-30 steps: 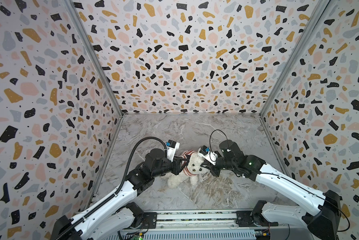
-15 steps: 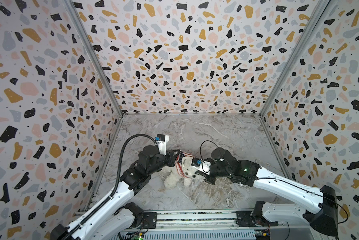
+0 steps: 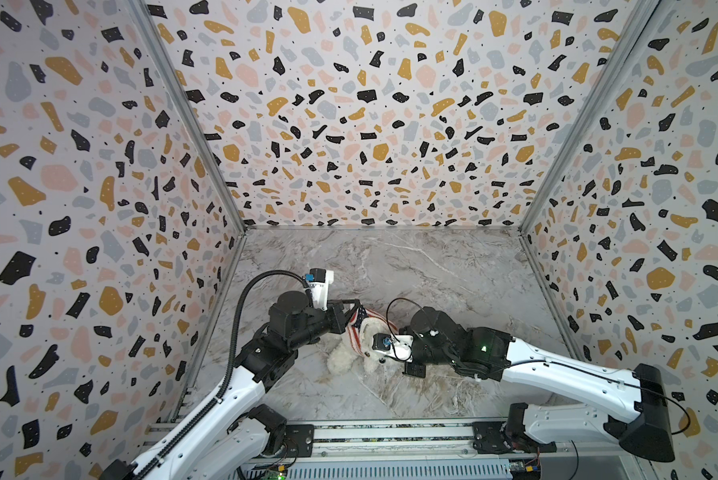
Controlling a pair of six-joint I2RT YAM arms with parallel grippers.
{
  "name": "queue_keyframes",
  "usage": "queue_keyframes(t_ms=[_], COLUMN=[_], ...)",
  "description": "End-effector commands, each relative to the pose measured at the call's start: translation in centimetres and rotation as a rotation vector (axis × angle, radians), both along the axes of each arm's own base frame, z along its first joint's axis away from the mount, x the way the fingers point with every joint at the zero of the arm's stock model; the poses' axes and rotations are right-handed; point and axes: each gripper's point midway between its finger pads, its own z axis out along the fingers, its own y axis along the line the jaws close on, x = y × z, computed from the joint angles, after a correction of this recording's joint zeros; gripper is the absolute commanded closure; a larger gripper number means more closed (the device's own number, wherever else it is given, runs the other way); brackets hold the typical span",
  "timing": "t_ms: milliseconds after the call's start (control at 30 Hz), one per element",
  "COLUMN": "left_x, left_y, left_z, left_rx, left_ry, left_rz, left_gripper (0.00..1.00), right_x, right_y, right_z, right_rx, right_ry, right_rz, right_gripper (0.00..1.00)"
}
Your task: Dress the teddy bear
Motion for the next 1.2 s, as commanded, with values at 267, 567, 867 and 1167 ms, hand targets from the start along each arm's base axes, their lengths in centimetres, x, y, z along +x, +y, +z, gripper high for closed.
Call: queue_keyframes(t_ms=[267,567,867,1167], left_x=[2.1,3.3,1.4,0.1], left_y=[2.0,1.0,1.6,1.9], left_z=[6.2,2.4,2.2,3.1], left_rx=[-0.089,0.054,0.062,0.044], left_ry=[-0.164,-0.079,-0.099,-0.096], left_rz=[0.147,0.109,0.080,0.064], left_gripper=[1.00,1.00,1.00,0.92], right_x=[-6.4,-5.7,0.7,2.8], right_y=[0.4,1.0,-0.7,-1.1], right_z=[-3.3,1.9,6.9,6.3], right_rx=[-0.189,-0.018,0.182,0.197], right_ry=[0.044,-0.071,0.022,0.071], right_rz=[0.222,0.151,-0.121,-0.192], right_gripper=[1.00,1.00,1.00,1.00])
